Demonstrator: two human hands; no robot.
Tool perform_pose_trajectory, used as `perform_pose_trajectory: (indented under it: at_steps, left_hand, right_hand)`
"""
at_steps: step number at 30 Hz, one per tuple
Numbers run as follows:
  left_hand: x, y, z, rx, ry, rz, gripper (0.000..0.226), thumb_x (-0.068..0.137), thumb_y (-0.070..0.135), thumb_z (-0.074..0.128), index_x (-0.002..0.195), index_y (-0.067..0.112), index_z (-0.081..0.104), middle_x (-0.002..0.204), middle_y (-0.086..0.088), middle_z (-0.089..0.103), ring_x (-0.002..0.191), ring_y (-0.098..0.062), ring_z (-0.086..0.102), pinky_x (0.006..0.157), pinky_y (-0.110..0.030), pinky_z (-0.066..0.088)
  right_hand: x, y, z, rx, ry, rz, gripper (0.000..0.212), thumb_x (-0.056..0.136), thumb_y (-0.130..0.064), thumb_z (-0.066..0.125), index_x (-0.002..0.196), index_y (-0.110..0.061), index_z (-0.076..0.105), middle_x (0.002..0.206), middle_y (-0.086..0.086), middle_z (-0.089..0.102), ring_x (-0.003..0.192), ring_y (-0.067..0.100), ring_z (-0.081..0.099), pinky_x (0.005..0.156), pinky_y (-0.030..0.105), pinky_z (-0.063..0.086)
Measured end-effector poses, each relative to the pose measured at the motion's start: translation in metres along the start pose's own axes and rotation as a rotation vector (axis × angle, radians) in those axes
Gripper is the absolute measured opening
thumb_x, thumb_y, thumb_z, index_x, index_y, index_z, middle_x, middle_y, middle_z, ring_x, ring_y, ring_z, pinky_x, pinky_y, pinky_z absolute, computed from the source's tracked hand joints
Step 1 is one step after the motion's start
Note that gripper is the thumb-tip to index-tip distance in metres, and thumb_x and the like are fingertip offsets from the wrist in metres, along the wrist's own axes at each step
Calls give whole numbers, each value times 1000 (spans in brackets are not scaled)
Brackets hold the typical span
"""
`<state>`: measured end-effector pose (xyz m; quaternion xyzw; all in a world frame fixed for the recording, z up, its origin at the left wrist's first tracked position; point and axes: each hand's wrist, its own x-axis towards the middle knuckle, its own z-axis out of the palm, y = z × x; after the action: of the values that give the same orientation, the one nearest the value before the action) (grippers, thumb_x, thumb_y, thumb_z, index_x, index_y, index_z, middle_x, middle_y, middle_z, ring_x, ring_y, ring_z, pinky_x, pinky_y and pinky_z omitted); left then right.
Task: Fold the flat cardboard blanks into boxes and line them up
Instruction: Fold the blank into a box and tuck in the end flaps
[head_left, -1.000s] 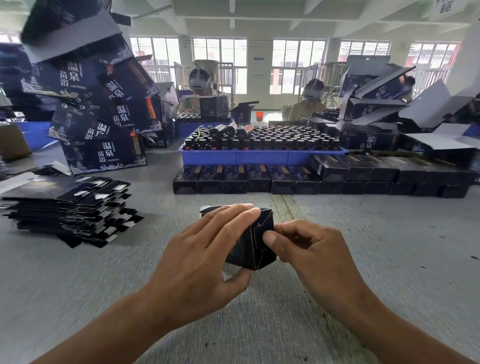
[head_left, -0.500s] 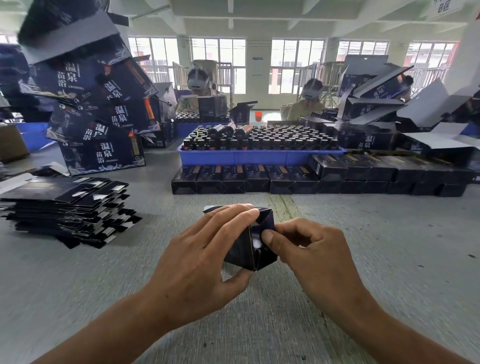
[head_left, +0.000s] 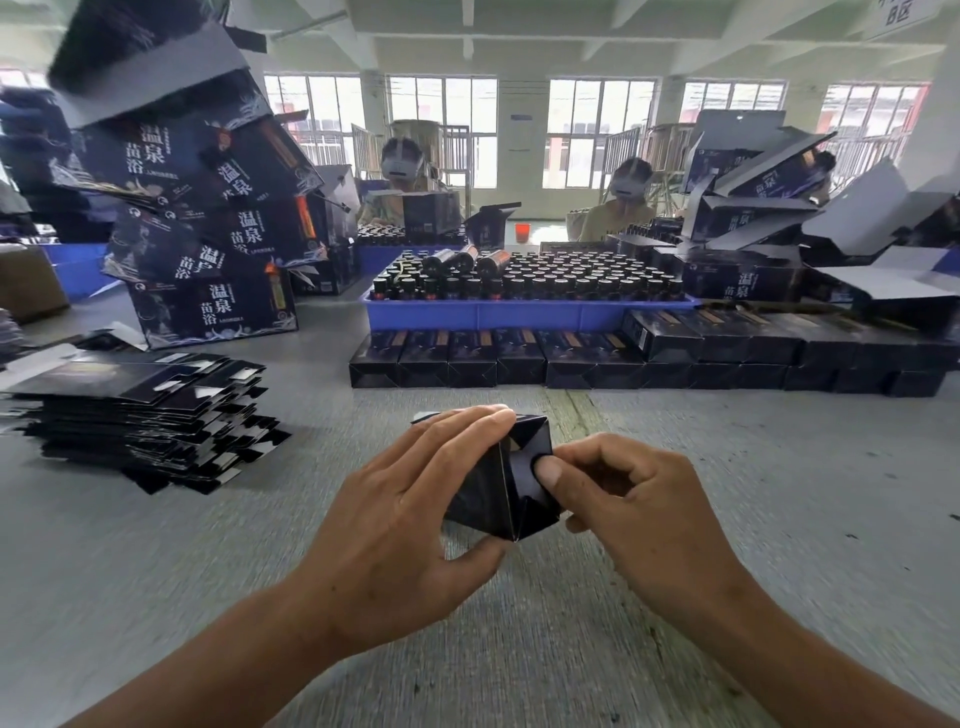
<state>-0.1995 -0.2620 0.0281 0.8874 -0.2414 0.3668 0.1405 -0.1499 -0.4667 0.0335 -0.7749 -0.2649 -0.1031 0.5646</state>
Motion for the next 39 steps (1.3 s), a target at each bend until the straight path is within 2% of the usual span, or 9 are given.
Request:
perform_pose_trajectory:
  at_steps: [3,7,19,25,28,30,33,36,39]
  left_hand:
    - [1,0,3,24,-9,22,83,81,48,64,151,19,32,147,3,49,135,-15,49,106,-33,47]
    - [1,0,4,38,-17,38,83,81,50,65,151,19,31,147,2,49,135,-17,49,105,-37,49]
    - [0,-1,2,-9,7,2,82,80,48,65,150,20,32,146,0,52,134,-17,51,101,-40,52]
    - [1,-4,8,121,-60,144,80,85,35,65,154,18,29,157,1,41,149,-19,31,114,-45,40]
    - [-1,-6,13,209,-110,283,80,83,21,60,156,19,28,163,1,31,153,-23,21,122,-44,25]
    - [-1,-7,14,206,-85,284,82,81,15,59,156,20,28,164,1,29,153,-25,22,121,-47,26]
    - [0,-8,12,119,93,60,70,83,18,59,150,17,37,158,-3,37,148,-21,33,113,-48,39]
    - [2,-7,3,-54,271,-323,50,97,36,60,142,21,45,148,5,42,135,-10,41,104,-37,42]
    - [9,-8,-7,-414,273,-662,59,79,58,60,133,38,45,128,19,56,113,7,54,96,-25,46]
  right_hand:
    - [-2,0,4,-144,64,-57,9,85,-41,65,85,-36,73,80,-20,71,80,1,68,68,18,55]
    - [-3,-2,7,-299,126,-112,16,84,-42,63,87,-31,74,77,-20,68,80,0,64,68,19,54]
    - [1,3,-1,-81,-25,-45,4,85,-43,67,88,-41,68,91,-25,70,87,1,69,68,22,57]
    - [-2,3,2,-5,-118,18,65,69,-75,70,128,-58,47,115,-35,60,103,-9,64,75,12,56]
    - [-2,6,7,38,-166,91,69,76,-55,79,132,-60,39,114,-28,64,101,-6,67,78,19,59]
    - [2,7,6,104,-102,140,66,76,-36,82,129,-52,47,106,-19,70,96,-2,70,75,19,59]
    - [9,11,-4,206,-85,251,61,58,-27,76,116,-38,61,94,-13,74,90,7,73,78,26,61]
    - [9,12,-7,267,-187,340,57,56,-23,79,110,-31,65,99,-6,77,95,13,74,86,34,61]
    - [8,13,-2,191,-264,388,59,53,-31,85,109,-31,66,102,-13,76,94,3,72,85,28,55]
